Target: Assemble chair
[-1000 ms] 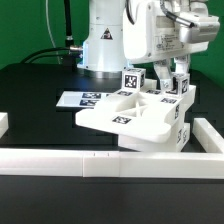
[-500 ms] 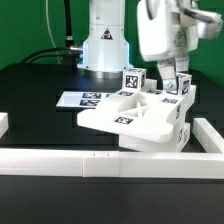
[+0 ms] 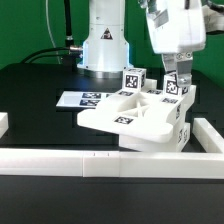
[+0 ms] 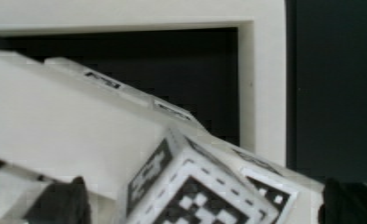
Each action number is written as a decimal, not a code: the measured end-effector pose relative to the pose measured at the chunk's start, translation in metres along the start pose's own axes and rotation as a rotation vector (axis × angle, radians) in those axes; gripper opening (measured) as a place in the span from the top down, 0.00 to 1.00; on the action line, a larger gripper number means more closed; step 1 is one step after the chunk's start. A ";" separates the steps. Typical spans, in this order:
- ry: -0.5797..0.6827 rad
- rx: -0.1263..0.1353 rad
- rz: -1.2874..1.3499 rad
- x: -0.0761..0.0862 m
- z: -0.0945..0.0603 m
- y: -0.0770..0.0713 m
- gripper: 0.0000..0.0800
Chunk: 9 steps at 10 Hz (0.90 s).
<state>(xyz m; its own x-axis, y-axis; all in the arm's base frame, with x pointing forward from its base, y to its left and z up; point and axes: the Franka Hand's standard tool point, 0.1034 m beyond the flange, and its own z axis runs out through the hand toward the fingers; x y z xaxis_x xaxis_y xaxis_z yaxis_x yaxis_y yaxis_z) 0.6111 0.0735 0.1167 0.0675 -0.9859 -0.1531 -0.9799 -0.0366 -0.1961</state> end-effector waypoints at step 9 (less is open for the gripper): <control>0.010 -0.044 -0.969 -0.004 -0.019 -0.007 0.19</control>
Offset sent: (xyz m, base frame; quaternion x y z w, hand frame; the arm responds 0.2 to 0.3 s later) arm 0.0043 0.0028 0.0037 -0.0115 -0.0079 -0.3140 0.9493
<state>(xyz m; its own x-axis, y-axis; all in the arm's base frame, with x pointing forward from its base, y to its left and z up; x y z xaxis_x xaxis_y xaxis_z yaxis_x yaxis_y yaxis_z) 0.6145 0.0744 0.1372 0.8478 -0.5265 0.0636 -0.5066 -0.8395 -0.1965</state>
